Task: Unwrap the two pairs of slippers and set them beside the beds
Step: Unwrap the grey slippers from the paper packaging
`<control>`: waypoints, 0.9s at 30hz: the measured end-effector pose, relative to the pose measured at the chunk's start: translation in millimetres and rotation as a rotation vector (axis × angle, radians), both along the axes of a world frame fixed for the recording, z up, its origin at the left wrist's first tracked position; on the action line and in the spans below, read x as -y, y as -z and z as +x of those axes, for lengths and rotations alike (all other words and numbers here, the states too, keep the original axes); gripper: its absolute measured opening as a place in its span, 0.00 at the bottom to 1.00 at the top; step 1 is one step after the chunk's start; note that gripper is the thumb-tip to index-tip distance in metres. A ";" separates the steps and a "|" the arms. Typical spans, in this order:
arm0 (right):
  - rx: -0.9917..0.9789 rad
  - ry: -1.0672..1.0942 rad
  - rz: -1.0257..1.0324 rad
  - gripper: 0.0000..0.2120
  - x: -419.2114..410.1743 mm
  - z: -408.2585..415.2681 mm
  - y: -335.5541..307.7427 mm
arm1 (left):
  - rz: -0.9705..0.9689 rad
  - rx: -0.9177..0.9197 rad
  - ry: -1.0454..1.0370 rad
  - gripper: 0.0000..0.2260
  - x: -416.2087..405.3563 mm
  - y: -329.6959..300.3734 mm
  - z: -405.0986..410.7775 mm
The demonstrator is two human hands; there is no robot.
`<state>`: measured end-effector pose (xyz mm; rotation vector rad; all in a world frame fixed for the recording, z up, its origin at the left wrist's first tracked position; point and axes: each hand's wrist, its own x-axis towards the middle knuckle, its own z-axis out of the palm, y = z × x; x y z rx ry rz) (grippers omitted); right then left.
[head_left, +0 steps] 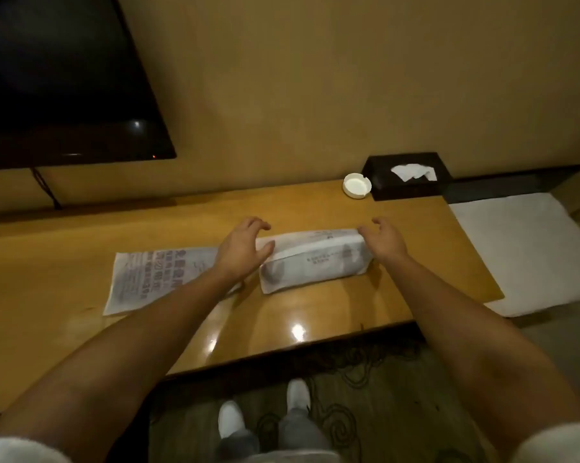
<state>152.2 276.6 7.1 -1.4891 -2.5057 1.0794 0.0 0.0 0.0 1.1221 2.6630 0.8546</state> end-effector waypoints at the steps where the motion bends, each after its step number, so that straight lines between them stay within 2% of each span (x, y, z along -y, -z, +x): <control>1: -0.013 0.044 -0.047 0.31 -2.7 3.0 12.6 | -0.055 0.058 0.046 0.22 -16.9 10.0 5.1; 4: -0.058 0.149 -0.170 0.35 -8.0 8.1 40.6 | -0.348 0.165 0.171 0.34 -56.4 24.6 18.4; 7: -0.091 0.189 -0.245 0.37 -25.0 7.7 64.5 | -0.510 0.265 0.186 0.43 -75.0 51.6 25.9; 12: -0.233 0.239 -0.532 0.35 -38.7 -7.5 77.4 | -0.530 0.200 0.138 0.45 -74.8 71.8 36.7; 16: -0.242 0.199 -0.573 0.26 -34.1 -15.7 79.9 | -0.548 0.228 0.125 0.47 -70.1 76.2 46.6; 19: -0.275 0.074 -0.505 0.19 -33.3 -32.7 46.9 | -0.384 0.497 0.103 0.48 -66.5 51.8 37.6; 22: -0.331 -0.223 -0.466 0.19 -23.3 -53.7 -11.5 | -0.084 0.485 0.027 0.46 -66.9 6.5 35.3; 23: -0.347 -0.308 -0.474 0.19 -18.0 -58.3 -30.0 | 0.037 0.554 0.000 0.44 -69.3 -9.4 36.2; 25: -0.406 -0.478 -0.490 0.17 4.0 -62.9 -70.1 | 0.340 0.803 -0.033 0.33 -57.0 -47.3 42.6; 27: -0.463 -0.579 -0.529 0.14 23.8 -60.0 -98.3 | 0.513 1.020 -0.047 0.23 -42.0 -69.0 50.5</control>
